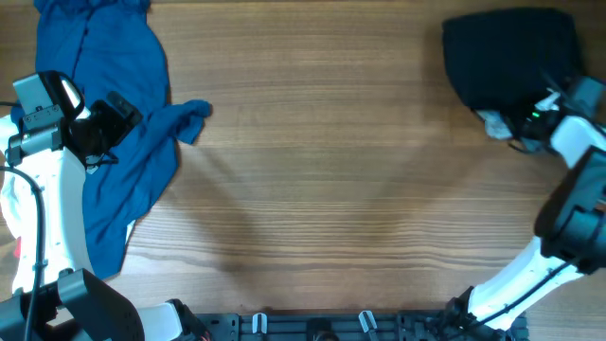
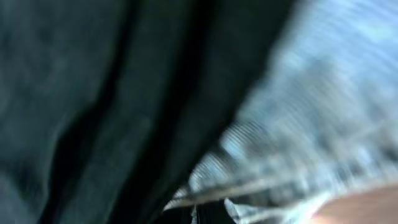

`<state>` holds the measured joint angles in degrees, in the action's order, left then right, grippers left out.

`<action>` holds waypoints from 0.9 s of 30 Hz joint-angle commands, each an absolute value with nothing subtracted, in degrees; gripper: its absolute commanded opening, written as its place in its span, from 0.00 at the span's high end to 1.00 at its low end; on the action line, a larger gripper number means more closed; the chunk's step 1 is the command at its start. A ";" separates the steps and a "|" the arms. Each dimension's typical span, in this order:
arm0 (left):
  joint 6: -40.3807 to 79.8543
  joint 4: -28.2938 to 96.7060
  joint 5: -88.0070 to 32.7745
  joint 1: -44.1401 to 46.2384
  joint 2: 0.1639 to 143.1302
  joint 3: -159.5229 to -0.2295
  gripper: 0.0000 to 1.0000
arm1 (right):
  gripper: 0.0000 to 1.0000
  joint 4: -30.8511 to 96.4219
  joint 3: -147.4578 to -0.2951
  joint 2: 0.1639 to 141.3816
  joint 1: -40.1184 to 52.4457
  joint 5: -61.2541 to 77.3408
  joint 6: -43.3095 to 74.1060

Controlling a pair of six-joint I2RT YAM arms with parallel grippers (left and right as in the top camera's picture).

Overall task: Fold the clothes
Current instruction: 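Lower the black shorts onto the denim shorts and smooth with right gripper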

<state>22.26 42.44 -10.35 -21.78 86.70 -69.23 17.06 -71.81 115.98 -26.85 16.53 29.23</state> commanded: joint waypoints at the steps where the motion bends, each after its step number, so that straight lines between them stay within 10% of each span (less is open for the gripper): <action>1: 22.98 42.48 -10.85 -21.98 87.13 -69.34 0.00 | 0.96 17.08 -70.04 118.74 -22.48 17.82 33.54; 7: 22.96 42.50 -10.87 -21.98 87.13 -69.34 0.00 | 0.96 19.00 -70.85 116.97 -22.83 19.70 31.35; 18: 22.96 42.50 -10.83 -21.98 87.13 -69.34 0.00 | 0.54 27.55 -70.91 95.13 -23.22 6.48 24.91; 27: 22.96 42.50 -10.85 -21.98 87.13 -69.34 0.00 | 0.67 26.76 -70.78 107.68 -26.28 6.33 28.51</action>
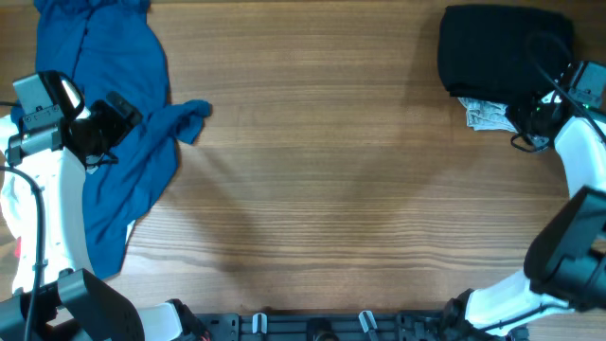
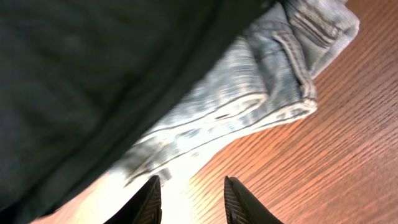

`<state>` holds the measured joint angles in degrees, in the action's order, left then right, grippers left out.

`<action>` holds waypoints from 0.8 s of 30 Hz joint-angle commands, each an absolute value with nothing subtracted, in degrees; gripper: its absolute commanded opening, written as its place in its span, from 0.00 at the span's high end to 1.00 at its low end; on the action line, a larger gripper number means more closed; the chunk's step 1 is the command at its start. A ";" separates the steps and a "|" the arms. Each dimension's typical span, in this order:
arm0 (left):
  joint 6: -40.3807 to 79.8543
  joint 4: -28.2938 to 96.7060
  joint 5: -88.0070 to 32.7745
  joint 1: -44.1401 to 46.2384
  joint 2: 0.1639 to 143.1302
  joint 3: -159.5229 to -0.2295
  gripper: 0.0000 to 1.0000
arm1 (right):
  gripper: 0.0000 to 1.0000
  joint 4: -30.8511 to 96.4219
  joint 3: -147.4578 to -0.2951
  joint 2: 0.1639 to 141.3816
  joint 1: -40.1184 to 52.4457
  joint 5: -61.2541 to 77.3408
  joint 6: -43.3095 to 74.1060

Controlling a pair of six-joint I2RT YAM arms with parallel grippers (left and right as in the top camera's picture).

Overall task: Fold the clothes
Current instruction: 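Lower the black shorts onto the denim shorts and smooth with right gripper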

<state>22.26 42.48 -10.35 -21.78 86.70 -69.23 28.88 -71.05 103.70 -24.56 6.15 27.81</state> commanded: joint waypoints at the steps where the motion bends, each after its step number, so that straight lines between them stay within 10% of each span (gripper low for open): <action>1: 22.96 42.52 -10.83 -21.98 87.13 -69.34 0.00 | 0.68 25.67 -70.78 108.84 -26.65 6.44 28.51; 24: 22.96 43.13 -10.83 -21.98 87.13 -69.34 0.00 | 0.69 11.40 -71.94 116.11 -29.58 5.28 24.01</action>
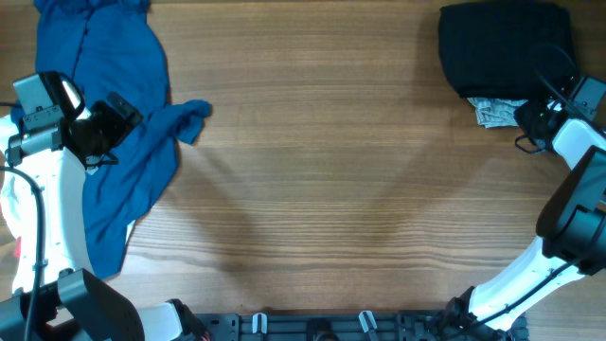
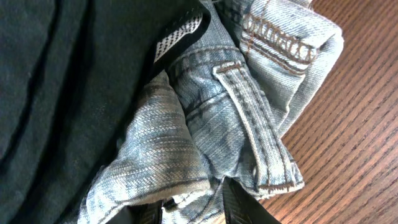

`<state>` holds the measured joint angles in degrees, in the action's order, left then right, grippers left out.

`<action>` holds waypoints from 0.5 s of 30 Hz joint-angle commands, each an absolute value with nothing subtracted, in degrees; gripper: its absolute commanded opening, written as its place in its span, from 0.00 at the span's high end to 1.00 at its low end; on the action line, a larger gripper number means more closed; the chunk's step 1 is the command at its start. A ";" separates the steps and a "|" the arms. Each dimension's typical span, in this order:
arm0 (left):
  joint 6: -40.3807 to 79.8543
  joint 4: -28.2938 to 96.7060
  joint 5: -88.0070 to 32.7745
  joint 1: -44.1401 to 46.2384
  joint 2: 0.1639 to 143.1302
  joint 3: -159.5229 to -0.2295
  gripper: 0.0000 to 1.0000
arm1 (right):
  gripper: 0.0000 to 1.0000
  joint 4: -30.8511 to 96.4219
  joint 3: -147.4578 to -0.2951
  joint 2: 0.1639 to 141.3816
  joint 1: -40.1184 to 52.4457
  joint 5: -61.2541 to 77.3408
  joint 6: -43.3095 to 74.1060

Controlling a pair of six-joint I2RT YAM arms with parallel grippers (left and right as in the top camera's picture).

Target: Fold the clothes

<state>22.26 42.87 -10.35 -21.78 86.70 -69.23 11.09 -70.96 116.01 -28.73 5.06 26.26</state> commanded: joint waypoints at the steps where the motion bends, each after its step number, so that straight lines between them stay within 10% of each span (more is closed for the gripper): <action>1: 22.96 43.16 -10.83 -21.98 87.13 -69.34 0.00 | 0.69 12.16 -72.14 115.42 -29.61 6.00 24.01; 5: 22.96 43.13 -10.83 -21.98 87.13 -69.34 0.00 | 0.62 16.34 -72.23 107.81 -29.58 8.34 24.14; 10: 22.96 43.13 -10.83 -21.98 87.13 -69.34 0.00 | 0.20 24.29 -72.23 89.82 -29.58 22.28 20.97; 15: 22.96 43.13 -10.83 -21.98 87.13 -69.34 0.00 | 0.01 37.43 -72.23 70.57 -29.58 34.83 21.69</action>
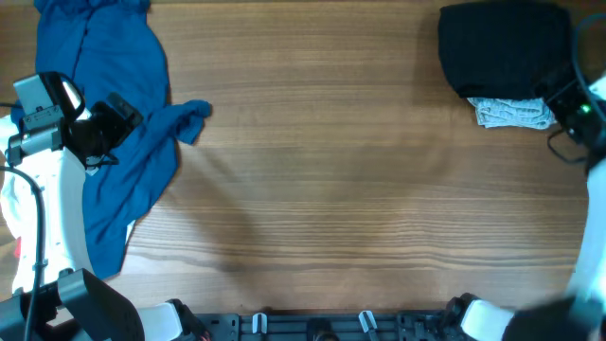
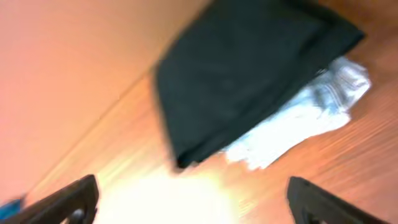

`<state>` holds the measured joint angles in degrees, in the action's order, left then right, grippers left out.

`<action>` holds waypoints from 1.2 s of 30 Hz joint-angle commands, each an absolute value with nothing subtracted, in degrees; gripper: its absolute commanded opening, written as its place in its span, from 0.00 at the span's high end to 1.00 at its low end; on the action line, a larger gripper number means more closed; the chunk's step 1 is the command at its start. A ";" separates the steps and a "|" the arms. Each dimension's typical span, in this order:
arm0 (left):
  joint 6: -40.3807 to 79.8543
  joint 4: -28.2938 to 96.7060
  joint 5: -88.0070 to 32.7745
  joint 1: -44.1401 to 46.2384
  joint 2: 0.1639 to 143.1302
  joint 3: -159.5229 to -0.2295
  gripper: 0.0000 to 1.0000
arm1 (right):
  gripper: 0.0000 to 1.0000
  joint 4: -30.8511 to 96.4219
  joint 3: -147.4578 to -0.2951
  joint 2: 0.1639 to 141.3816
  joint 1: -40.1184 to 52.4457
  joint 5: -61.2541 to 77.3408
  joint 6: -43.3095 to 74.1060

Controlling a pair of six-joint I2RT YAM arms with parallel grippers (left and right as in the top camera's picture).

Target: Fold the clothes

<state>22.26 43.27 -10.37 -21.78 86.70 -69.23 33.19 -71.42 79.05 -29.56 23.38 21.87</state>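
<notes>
A black folded garment (image 1: 507, 47) lies at the far right of the table, and it shows too in the blurred right wrist view (image 2: 249, 74). A small light denim piece (image 1: 513, 114) (image 2: 298, 130) lies against its near edge, partly tucked under it. My right gripper (image 1: 574, 114) (image 2: 193, 208) hangs off to the right of the denim, open wide and holding nothing. A crumpled blue garment (image 1: 114, 104) lies at the far left. My left gripper (image 1: 106, 125) rests over it; its jaws do not show clearly.
Bare wooden tabletop (image 1: 322, 170) spans the middle between the two piles. The arm bases and a black rail (image 1: 312, 327) run along the near edge.
My right gripper was low over the denim with its fingers close together; now it stands back to the right, higher, and open wide. The denim lies free. The left arm is unchanged.
My right gripper was first pressed in against the black garment and the denim. Then it stood just beside the denim at the black garment's near edge, then low over it. Now it is drawn back and open, with the denim against the black pile. The left arm stayed still.
</notes>
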 commanded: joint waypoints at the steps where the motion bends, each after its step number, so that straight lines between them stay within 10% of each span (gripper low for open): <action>1: 22.96 43.13 -10.83 -21.98 87.13 -69.34 0.00 | 0.01 39.94 -72.23 67.24 -29.58 38.00 23.75; 9: 22.96 43.13 -10.83 -21.98 87.13 -69.34 0.00 | 0.01 54.26 -72.20 47.33 -29.58 38.89 44.84; 17: 22.98 43.13 -10.83 -21.98 87.13 -69.34 0.00 | 0.00 51.55 -71.77 42.44 -28.53 37.39 13.93; 22: 22.98 43.13 -10.83 -21.98 87.13 -69.34 0.00 | 0.01 36.32 -62.30 36.32 -18.55 36.97 -6.42; 36: 22.96 43.13 -10.83 -21.98 87.13 -69.34 0.00 | 0.00 -3.84 -8.47 6.63 -2.52 18.59 -6.28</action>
<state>22.26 43.27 -10.55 -21.78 86.80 -69.23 -3.05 -12.73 11.55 -2.90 20.25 -2.33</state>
